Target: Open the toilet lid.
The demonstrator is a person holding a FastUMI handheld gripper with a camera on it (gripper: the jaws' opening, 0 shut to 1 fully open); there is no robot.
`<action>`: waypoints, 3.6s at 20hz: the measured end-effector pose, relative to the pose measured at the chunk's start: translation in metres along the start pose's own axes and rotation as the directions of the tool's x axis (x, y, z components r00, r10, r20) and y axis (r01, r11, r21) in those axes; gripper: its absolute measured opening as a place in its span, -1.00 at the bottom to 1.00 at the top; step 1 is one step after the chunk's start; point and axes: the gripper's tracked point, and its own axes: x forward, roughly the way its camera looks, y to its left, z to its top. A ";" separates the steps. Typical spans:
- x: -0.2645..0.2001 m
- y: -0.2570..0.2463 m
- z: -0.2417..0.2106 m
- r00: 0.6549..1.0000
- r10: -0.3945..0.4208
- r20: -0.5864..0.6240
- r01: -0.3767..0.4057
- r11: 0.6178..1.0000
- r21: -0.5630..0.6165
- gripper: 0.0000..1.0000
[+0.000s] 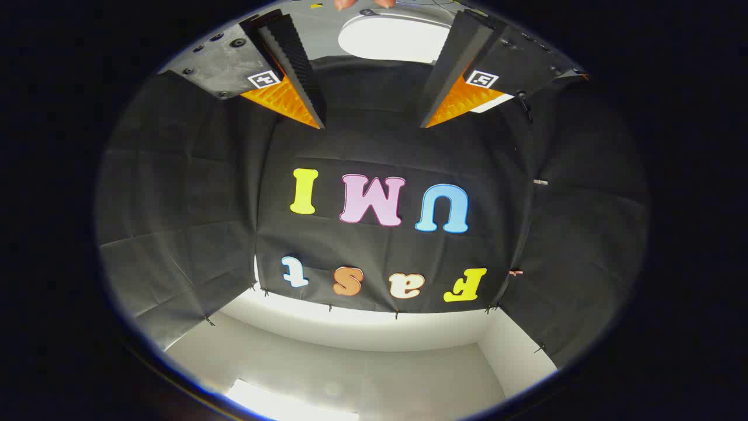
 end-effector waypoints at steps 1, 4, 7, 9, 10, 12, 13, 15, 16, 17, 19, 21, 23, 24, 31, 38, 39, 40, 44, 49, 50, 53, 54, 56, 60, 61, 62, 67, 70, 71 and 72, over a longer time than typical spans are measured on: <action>0.000 -0.002 0.001 1.000 -0.003 0.003 0.003 1.000 -0.001 0.98; 0.001 -0.005 -0.003 1.000 -0.011 0.000 0.011 1.000 -0.014 0.97; 0.002 -0.005 -0.010 1.000 -0.009 -0.018 0.009 1.000 -0.017 0.97; 0.001 -0.004 -0.010 1.000 -0.008 -0.020 0.008 1.000 -0.017 0.98; 0.001 -0.004 -0.009 1.000 -0.008 -0.018 0.007 1.000 -0.018 0.98; 0.001 -0.004 -0.009 1.000 -0.006 -0.019 0.006 1.000 -0.020 0.98; 0.001 -0.003 -0.010 1.000 -0.004 -0.020 0.004 1.000 -0.019 0.98; 0.002 -0.001 -0.011 1.000 -0.003 -0.022 0.002 1.000 -0.018 0.98; 0.002 -0.001 -0.012 1.000 -0.002 -0.023 0.001 1.000 -0.019 0.98; 0.002 -0.001 -0.012 1.000 -0.002 -0.022 0.001 1.000 -0.018 0.98; 0.003 -0.003 -0.013 1.000 -0.005 -0.025 0.005 1.000 -0.015 0.98; 0.004 -0.003 -0.015 1.000 -0.009 -0.027 0.008 1.000 -0.012 0.97; 0.007 -0.007 -0.017 1.000 -0.019 -0.025 0.018 1.000 -0.008 0.97; 0.010 -0.009 -0.020 0.999 -0.026 -0.025 0.026 1.000 -0.002 0.98; 0.037 -0.021 -0.076 0.998 -0.063 -0.027 0.064 0.998 0.014 0.98; 0.059 -0.018 -0.200 0.995 -0.036 -0.089 0.039 0.999 0.037 0.98; 0.060 -0.016 -0.221 0.993 -0.026 -0.114 0.031 0.998 0.047 0.98; 0.062 -0.014 -0.241 0.990 -0.013 -0.140 0.022 0.998 0.067 0.98; 0.067 -0.015 -0.316 0.971 0.006 -0.238 0.024 0.992 0.121 0.98; 0.062 -0.019 -0.403 0.919 0.055 -0.389 0.055 0.962 0.267 1.00; 0.061 -0.020 -0.418 0.907 0.067 -0.416 0.068 0.951 0.300 0.98; 0.060 -0.030 -0.457 0.877 0.091 -0.472 0.108 0.919 0.379 0.98; 0.060 -0.031 -0.469 0.864 0.104 -0.493 0.123 0.906 0.405 0.98; 0.057 -0.037 -0.497 0.834 0.128 -0.537 0.159 0.875 0.457 0.98; 0.054 -0.049 -0.544 0.782 0.166 -0.601 0.213 0.835 0.507 0.98; 0.052 -0.051 -0.552 0.768 0.185 -0.613 0.226 0.817 0.530 0.98; 0.051 -0.052 -0.562 0.753 0.206 -0.625 0.248 0.791 0.560 0.98; 0.046 -0.056 -0.617 0.658 0.294 -0.693 0.374 0.672 0.639 0.98; 0.052 -0.052 -0.635 0.637 0.363 -0.680 0.403 0.595 0.695 0.97; 0.054 -0.050 -0.639 0.632 0.392 -0.669 0.407 0.567 0.716 0.98; 0.057 -0.045 -0.644 0.628 0.416 -0.657 0.413 0.538 0.735 0.93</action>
